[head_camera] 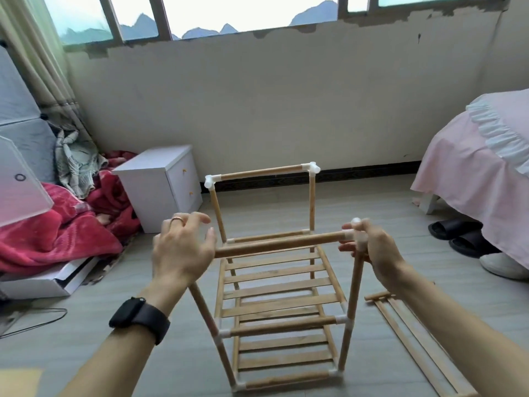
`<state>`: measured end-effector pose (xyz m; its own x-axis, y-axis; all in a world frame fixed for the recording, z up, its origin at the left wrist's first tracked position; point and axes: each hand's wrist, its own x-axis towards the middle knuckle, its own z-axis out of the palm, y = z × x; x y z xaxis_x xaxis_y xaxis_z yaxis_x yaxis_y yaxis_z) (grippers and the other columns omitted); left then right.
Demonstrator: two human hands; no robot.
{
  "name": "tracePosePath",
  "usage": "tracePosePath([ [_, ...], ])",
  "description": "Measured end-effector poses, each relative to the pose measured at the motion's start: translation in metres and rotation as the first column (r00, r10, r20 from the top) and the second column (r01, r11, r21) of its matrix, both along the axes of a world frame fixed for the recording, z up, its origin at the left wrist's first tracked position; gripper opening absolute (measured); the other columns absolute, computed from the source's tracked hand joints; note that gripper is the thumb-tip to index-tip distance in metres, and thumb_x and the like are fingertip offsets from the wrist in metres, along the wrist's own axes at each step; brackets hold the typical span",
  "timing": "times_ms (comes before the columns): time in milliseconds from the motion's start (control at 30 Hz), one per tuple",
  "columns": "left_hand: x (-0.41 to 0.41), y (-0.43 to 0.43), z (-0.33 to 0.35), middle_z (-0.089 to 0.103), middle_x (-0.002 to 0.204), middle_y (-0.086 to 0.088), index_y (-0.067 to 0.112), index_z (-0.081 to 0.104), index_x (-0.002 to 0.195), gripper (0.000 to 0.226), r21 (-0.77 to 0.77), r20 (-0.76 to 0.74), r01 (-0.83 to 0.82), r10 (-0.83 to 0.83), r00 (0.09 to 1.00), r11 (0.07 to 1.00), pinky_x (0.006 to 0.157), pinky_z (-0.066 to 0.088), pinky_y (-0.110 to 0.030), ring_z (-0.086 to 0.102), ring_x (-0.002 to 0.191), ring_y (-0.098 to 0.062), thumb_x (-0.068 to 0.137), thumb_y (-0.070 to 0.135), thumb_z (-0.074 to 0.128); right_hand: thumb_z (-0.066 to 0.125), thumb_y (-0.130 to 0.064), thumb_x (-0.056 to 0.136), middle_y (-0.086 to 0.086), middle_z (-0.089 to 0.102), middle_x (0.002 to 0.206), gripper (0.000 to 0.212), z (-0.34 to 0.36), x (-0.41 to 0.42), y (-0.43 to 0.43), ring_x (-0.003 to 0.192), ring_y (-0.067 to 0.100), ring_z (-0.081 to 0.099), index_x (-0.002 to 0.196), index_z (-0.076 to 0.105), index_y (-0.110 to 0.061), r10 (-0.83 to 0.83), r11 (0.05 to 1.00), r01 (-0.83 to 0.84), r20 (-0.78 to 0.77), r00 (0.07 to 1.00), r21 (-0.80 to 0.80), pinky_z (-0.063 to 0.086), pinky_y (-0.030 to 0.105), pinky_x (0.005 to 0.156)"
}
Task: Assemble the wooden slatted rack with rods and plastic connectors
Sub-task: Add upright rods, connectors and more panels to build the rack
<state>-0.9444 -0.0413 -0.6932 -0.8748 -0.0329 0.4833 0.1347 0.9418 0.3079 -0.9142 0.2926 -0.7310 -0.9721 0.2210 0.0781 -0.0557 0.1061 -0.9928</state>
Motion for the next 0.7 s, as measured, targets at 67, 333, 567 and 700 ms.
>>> tracePosePath([
  [67,-0.003,-0.017,-0.009,0.059,0.117,-0.006,0.021,0.061,0.121,0.026,0.337,0.159,-0.069,0.016,0.987,0.939,0.09,0.047,-0.043,0.055,0.111,-0.028,0.097,0.031,0.059,0.043,-0.035,0.103,0.018,0.062,0.099,0.039,0.003,-0.005,-0.005,0.088,0.029,0.062,0.105,0.062,-0.001,-0.005,1.0,0.005,0.012,1.0,-0.029,0.046,0.04,0.082],
  [333,-0.013,-0.009,-0.025,0.065,0.069,-0.012,0.007,0.06,0.091,0.021,0.891,0.198,-0.086,-0.212,0.957,0.445,0.046,0.035,-0.028,0.042,0.043,-0.011,0.095,-0.001,0.041,0.049,-0.021,0.101,-0.003,0.045,0.061,0.032,-0.006,-0.007,-0.01,0.059,0.013,0.043,0.07,0.044,-0.016,-0.021,1.0,0.021,-0.019,1.0,-0.003,0.044,0.033,0.062],
  [567,-0.027,-0.009,-0.032,0.044,0.055,0.001,0.012,0.059,0.082,0.025,0.864,0.19,-0.086,-0.163,0.968,0.496,0.046,0.033,-0.029,0.037,0.046,-0.014,0.091,0.0,0.04,0.048,-0.018,0.093,-0.001,0.039,0.062,0.024,-0.01,-0.013,-0.021,0.055,0.012,0.036,0.07,0.044,-0.017,-0.144,0.99,0.144,-0.048,0.988,-0.004,0.035,0.033,0.056],
  [700,-0.026,-0.008,-0.034,0.045,0.052,0.004,0.013,0.06,0.082,0.024,0.862,0.148,-0.056,-0.144,0.978,0.504,0.046,0.033,-0.029,0.038,0.044,-0.012,0.091,0.002,0.041,0.046,-0.02,0.092,-0.002,0.038,0.059,0.022,-0.013,-0.014,-0.022,0.053,0.012,0.035,0.07,0.044,-0.018,-0.173,0.984,0.175,-0.078,0.982,0.017,0.034,0.034,0.053],
])
